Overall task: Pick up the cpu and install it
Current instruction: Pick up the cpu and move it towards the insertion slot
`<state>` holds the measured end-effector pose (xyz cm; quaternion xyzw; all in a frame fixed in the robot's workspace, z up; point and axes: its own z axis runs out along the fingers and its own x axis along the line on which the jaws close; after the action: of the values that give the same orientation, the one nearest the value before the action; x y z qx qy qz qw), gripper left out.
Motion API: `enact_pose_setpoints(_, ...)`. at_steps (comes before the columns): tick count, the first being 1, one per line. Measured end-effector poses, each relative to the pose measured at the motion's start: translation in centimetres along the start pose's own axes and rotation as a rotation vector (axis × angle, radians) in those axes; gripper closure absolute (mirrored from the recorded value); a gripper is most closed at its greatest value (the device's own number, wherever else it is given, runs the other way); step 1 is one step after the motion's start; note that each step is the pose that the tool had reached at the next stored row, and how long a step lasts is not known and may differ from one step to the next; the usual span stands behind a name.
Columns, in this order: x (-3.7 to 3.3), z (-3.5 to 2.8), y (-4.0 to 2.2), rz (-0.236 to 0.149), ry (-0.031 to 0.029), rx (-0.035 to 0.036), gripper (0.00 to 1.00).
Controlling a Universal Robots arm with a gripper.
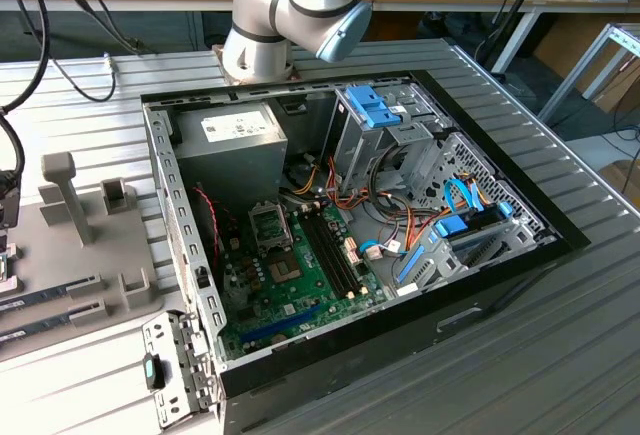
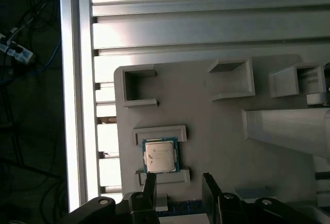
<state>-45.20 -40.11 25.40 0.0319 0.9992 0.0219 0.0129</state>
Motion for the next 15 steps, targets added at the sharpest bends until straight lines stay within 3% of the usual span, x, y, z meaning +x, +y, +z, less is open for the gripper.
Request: enact_pose_setpoints(15, 0.01, 0.42, -0.04, -0.007, 0.0002, -0.0002, 0.52)
